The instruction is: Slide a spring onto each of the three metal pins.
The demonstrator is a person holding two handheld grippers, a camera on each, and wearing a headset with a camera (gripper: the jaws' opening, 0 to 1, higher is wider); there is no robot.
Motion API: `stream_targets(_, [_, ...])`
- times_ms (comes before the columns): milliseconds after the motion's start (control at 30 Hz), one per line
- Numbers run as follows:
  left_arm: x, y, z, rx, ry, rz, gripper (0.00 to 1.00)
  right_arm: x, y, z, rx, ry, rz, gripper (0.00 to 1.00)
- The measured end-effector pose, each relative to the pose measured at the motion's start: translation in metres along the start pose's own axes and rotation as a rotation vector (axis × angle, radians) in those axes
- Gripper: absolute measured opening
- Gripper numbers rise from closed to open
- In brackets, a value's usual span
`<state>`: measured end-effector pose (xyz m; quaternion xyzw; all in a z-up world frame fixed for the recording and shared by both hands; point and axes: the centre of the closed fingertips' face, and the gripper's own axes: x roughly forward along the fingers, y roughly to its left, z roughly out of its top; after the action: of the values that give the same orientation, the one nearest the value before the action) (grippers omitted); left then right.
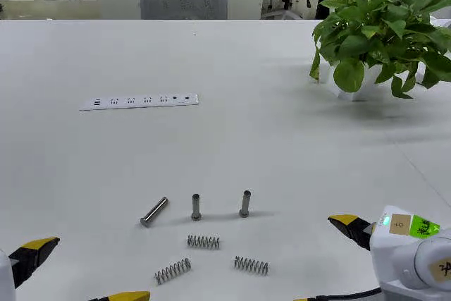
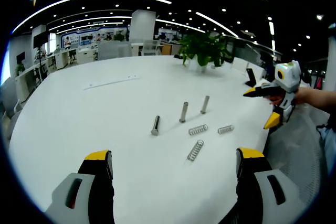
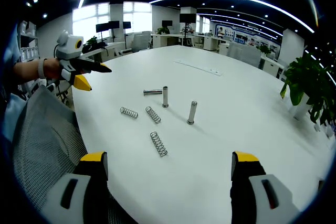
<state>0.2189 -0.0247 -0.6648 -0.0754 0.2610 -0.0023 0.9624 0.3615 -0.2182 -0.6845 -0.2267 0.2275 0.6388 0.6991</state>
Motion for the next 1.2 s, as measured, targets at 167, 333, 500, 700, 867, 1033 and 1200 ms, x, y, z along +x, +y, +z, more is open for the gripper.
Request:
stream_targets(167, [0.002, -0.005, -0.002, -0.004, 0.002, 0.001, 1.00, 0.002, 0.003, -0.002, -0.030, 0.025, 0.012, 0.99])
stream_targets(333, [0.005, -0.009, -0.003, -0.008, 0.006, -0.012, 1.00, 0.004, 0.003, -0.001, -0.027, 0.021, 0.013, 0.99])
stream_targets(500, [0.007, -0.002, -0.006, -0.024, 0.013, -0.006, 1.00, 0.004, 0.003, -0.001, -0.036, 0.026, 0.013, 0.99])
stream_targets(700, [0.008, 0.002, -0.006, -0.028, 0.018, -0.006, 1.00, 0.006, 0.001, 0.000, -0.044, 0.027, 0.014, 0.99])
stream_targets(867, [0.010, 0.007, -0.006, -0.014, 0.031, -0.003, 0.99, 0.007, 0.001, 0.001, -0.052, 0.026, 0.019, 0.99])
stream_targets(1033, [0.015, 0.014, -0.005, -0.021, 0.041, -0.005, 0.99, 0.009, 0.004, 0.000, -0.056, 0.029, 0.026, 0.99])
stream_targets(1200, [0.021, 0.018, -0.004, -0.004, 0.053, -0.016, 0.99, 0.010, 0.003, -0.002, -0.051, 0.034, 0.029, 0.99])
